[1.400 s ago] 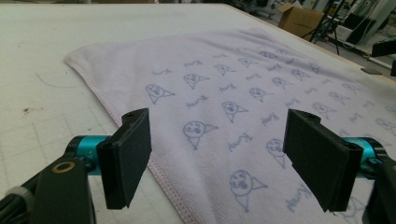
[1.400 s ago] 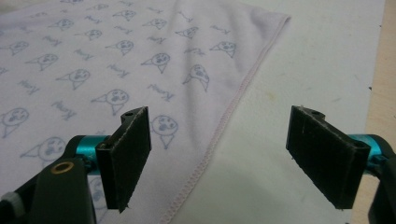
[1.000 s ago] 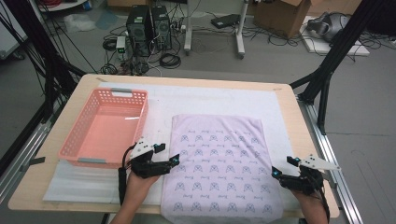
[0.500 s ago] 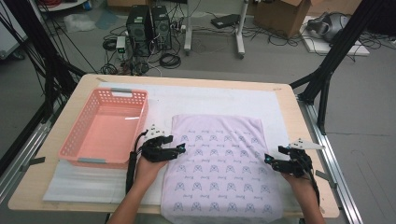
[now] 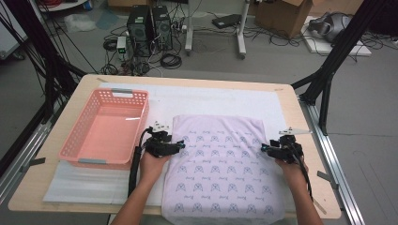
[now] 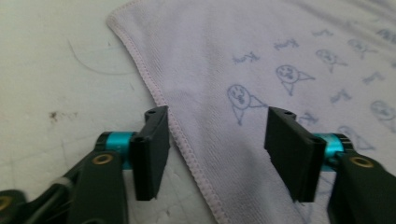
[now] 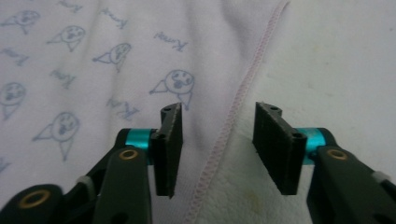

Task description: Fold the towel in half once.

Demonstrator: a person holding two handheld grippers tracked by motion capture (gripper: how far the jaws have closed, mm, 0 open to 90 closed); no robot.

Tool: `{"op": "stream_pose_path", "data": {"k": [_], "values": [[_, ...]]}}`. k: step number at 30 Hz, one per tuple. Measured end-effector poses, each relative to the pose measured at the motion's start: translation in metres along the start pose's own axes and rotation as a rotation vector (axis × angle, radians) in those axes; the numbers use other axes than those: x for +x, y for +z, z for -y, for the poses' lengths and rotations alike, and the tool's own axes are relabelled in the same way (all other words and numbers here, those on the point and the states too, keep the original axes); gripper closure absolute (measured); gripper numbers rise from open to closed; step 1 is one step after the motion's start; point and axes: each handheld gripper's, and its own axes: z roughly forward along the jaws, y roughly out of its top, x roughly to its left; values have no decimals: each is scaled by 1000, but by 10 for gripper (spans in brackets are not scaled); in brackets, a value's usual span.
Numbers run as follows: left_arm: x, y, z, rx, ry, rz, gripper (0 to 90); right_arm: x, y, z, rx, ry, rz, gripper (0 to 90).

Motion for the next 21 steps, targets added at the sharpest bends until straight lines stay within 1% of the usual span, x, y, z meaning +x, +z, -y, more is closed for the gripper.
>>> {"op": "stream_pose_path", "data": {"k": [2, 3, 4, 5, 6, 7, 8, 10, 11, 12, 13, 14, 15, 16, 17, 19, 21], "values": [[-2, 1, 0, 1, 33, -40, 553, 0, 1, -1, 1, -5, 12, 616], [-4, 1, 1, 5, 63, -58, 588, 0, 0, 0, 0, -1, 17, 658], [-6, 1, 1, 5, 100, -66, 630, 0, 0, 0, 2, 3, 17, 737], [-6, 0, 1, 8, 109, -44, 673, 0, 0, -1, 5, -1, 2, 813], [-6, 0, 1, 7, 105, -28, 770, 1, 0, -1, 6, -10, -7, 849], [-6, 0, 1, 9, 101, -21, 814, 2, 0, -1, 6, -20, -10, 861], [-5, 0, 1, 10, 88, -13, 848, 3, 0, -1, 8, -18, -9, 867], [-1, 0, 0, 8, 20, 10, 860, 0, 0, -1, 6, 4, -23, 876], [1, 0, -1, 5, 8, -3, 864, -1, 0, -1, 1, 3, -17, 880], [2, -1, -2, -6, 9, -19, 866, -1, 0, -1, -1, -15, 8, 881], [5, -1, -4, -4, -6, -22, 866, -2, -1, -2, -3, -26, 28, 882], [7, -2, -6, -29, -27, -23, 866, -6, -1, -3, -16, -15, 31, 883], [8, -3, -8, -51, -57, -16, 866, -9, -3, -3, -32, 11, 26, 883], [9, -3, -11, -38, -58, -15, 867, -13, -4, -5, -52, 23, 28, 884], [9, -3, -15, -44, -46, -22, 866, -15, -5, -7, -65, 38, 30, 884], [8, -5, -22, -73, -53, -28, 866, -17, -7, -12, -96, 39, 42, 883], [9, -8, -25, -102, -70, -26, 866, -18, -9, -15, -115, 57, 30, 883]]}}
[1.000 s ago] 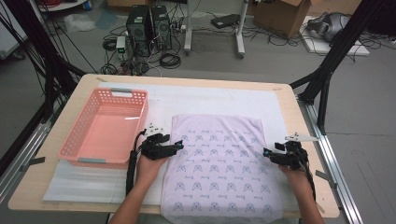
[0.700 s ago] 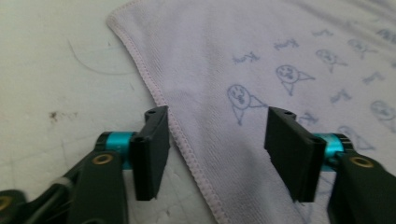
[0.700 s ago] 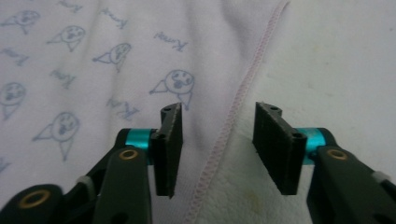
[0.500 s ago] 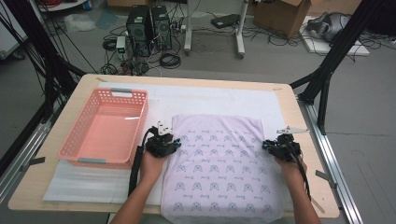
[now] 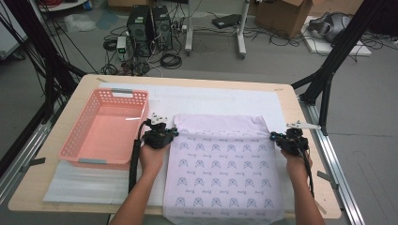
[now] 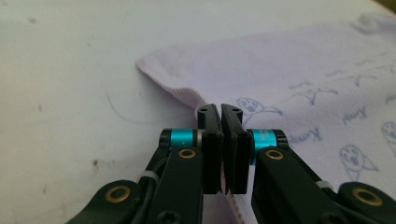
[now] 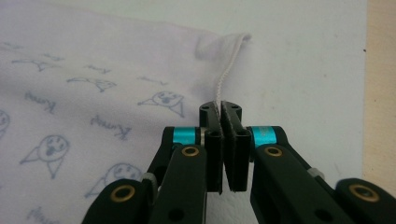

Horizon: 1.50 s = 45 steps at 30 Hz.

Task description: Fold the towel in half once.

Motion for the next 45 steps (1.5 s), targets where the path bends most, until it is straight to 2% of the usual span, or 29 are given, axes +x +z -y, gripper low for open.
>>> {"op": "stream_pose_path", "data": {"k": [3, 6, 8, 10, 13, 16, 19, 22, 26, 31, 33, 35, 40, 42, 44, 45], "values": [[2, -4, 1, 5, 7, 14, 864, 1, -6, 0, -20, 4, -21, 883], [1, -13, 1, -18, -2, 39, 863, 3, -14, 1, -46, -1, -44, 882], [-2, -19, 1, -23, 11, 55, 862, 4, -20, 2, -54, -1, -65, 881], [-5, -26, 2, -16, 46, 60, 861, 5, -27, 4, -67, -12, -77, 881], [-7, -37, 4, -37, 53, 78, 861, 7, -38, 8, -85, -12, -98, 881], [-11, -47, 11, -47, 52, 97, 860, 10, -48, 13, -97, -4, -126, 880], [-17, -58, 24, -56, 69, 117, 860, 14, -57, 21, -109, -14, -142, 879], [-21, -69, 36, -65, 76, 129, 859, 20, -66, 32, -101, -37, -151, 878], [-24, -81, 48, -64, 77, 159, 858, 26, -79, 46, -108, -34, -165, 878], [-29, -98, 64, -57, 73, 202, 858, 33, -94, 66, -88, -37, -175, 878], [-31, -103, 72, -44, 87, 215, 856, 34, -99, 73, -77, -40, -180, 878], [-33, -107, 78, -40, 76, 235, 855, 36, -104, 79, -53, -33, -183, 878], [-34, -113, 90, -9, 75, 252, 852, 42, -111, 89, -36, -39, -196, 879], [-35, -112, 93, 16, 74, 271, 817, 44, -112, 92, -14, -49, -185, 878], [-34, -110, 92, 19, 60, 270, 636, 43, -108, 94, 18, -40, -184, 833], [-34, -108, 90, 14, 45, 266, 541, 42, -107, 94, 25, -25, -180, 730]]}}
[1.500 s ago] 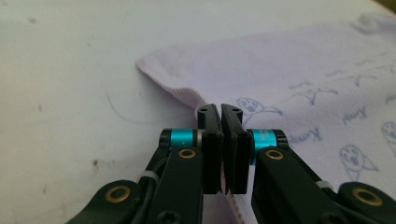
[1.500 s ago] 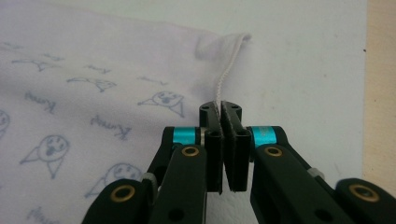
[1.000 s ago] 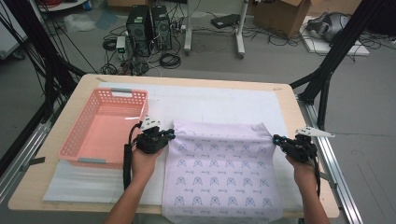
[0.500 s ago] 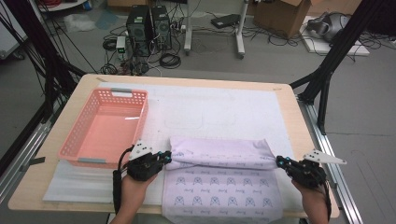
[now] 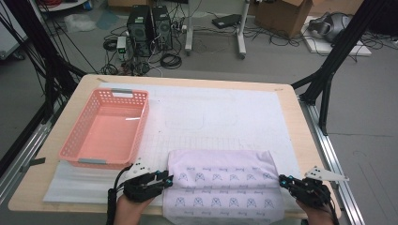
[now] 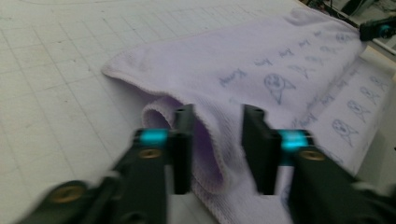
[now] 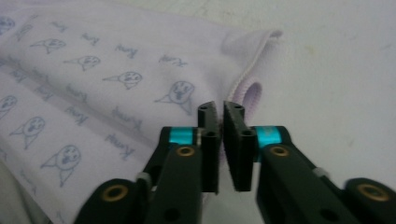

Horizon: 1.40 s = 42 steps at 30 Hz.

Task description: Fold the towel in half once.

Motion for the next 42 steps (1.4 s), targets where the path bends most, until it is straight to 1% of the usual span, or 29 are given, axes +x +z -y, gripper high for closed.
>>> {"op": "stream_pose_path", "data": {"k": [1, 2, 3, 5, 7, 8, 9, 10, 11, 12, 13, 14, 15, 16, 18, 22, 25, 28, 30, 32, 33, 34, 35, 36, 37, 38, 40, 41, 42], "values": [[2, 2, -3, -3, -7, -4, 482, -1, 1, -1, -3, 16, 8, 666], [5, 5, -6, -4, -16, -8, 451, -1, 2, -3, -11, 29, 2, 631], [8, 9, -10, 2, -25, -9, 434, 0, 3, -6, -16, 31, 5, 600], [14, 19, -16, 6, -39, -27, 422, 0, 9, -14, -17, 10, 32, 544], [21, 32, -22, 41, -66, -35, 423, -2, 19, -22, -6, 18, 46, 507], [23, 38, -24, 63, -78, -33, 445, -4, 25, -26, 4, 32, 43, 505], [25, 44, -24, 79, -84, -29, 489, -6, 32, -30, 12, 31, 47, 501], [27, 48, -24, 97, -87, -31, 557, -8, 39, -34, 21, 31, 48, 501], [27, 52, -24, 111, -87, -34, 624, -10, 45, -38, 34, 34, 54, 507], [26, 54, -23, 111, -79, -38, 720, -12, 50, -41, 53, 27, 60, 556], [25, 54, -22, 103, -66, -48, 792, -14, 54, -43, 66, 22, 58, 615], [23, 54, -22, 85, -51, -66, 812, -15, 57, -45, 78, 17, 55, 749], [21, 52, -22, 65, -34, -74, 820, -15, 57, -46, 78, -3, 51, 826], [20, 49, -22, 39, -17, -76, 823, -15, 55, -46, 65, -15, 48, 869], [17, 43, -22, -9, 17, -76, 810, -12, 49, -46, 32, -41, 66, 871], [8, 26, -21, -84, 25, -60, 803, -6, 35, -41, -33, -43, 74, 872], [4, 15, -18, -104, 29, -48, 796, 0, 24, -37, -70, -52, 72, 872], [-2, 3, -11, -116, 17, -43, 793, 7, 13, -32, -97, -55, 72, 872], [-4, -5, -7, -119, 11, -41, 794, 11, 6, -27, -104, -60, 79, 872], [-6, -13, -2, -120, 12, -43, 806, 15, 0, -22, -105, -53, 84, 872], [-7, -15, 1, -108, 14, -40, 811, 16, -3, -19, -105, -47, 81, 872], [-7, -16, 4, -99, 2, -36, 808, 18, -5, -17, -102, -39, 83, 871], [-7, -15, 7, -82, -16, -29, 770, 18, -6, -14, -92, -32, 84, 871], [-6, -13, 9, -63, -42, -29, 706, 19, -6, -12, -79, -29, 91, 864], [-4, -10, 11, -57, -50, -46, 638, 20, -5, -9, -73, -27, 103, 828], [-2, -7, 11, -47, -64, -58, 576, 20, -4, -6, -71, -9, 112, 797], [2, 0, 7, -38, -101, -51, 512, 18, -2, -3, -70, 16, 119, 766], [2, 2, 5, -36, -101, -47, 508, 17, -1, -2, -73, 25, 121, 753], [1, 5, 2, -28, -90, -45, 529, 18, 0, -2, -74, 35, 121, 747]]}}
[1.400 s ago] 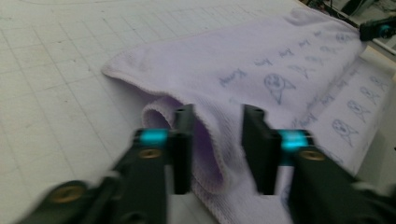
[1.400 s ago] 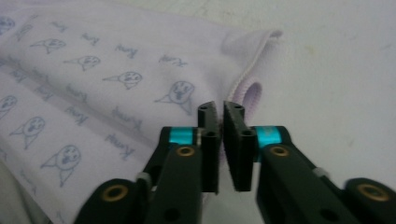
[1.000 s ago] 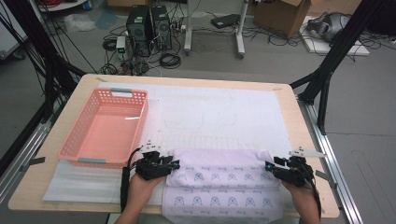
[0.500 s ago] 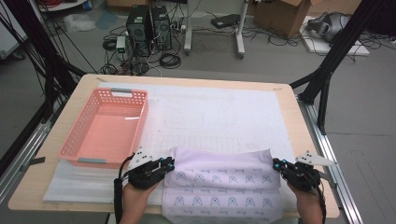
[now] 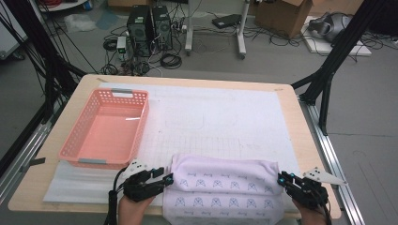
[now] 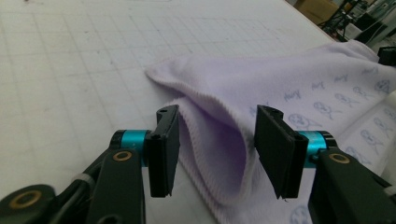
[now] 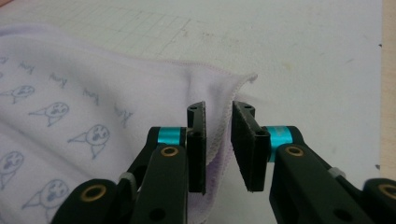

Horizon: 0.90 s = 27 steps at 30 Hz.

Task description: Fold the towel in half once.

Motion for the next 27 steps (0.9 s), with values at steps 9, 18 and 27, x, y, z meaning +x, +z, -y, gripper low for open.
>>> {"op": "stream_pose_path", "data": {"k": [9, 18, 27], "values": [[-20, 10, 5, 61, 95, 21, 871, 6, -4, 2, 5, 31, -28, 649], [-19, -28, 6, -53, 45, 58, 874, 10, -20, -4, -62, -17, -59, 877], [-25, -46, 31, 13, 84, 89, 661, 3, -26, 15, 122, 49, -69, 712]]}}
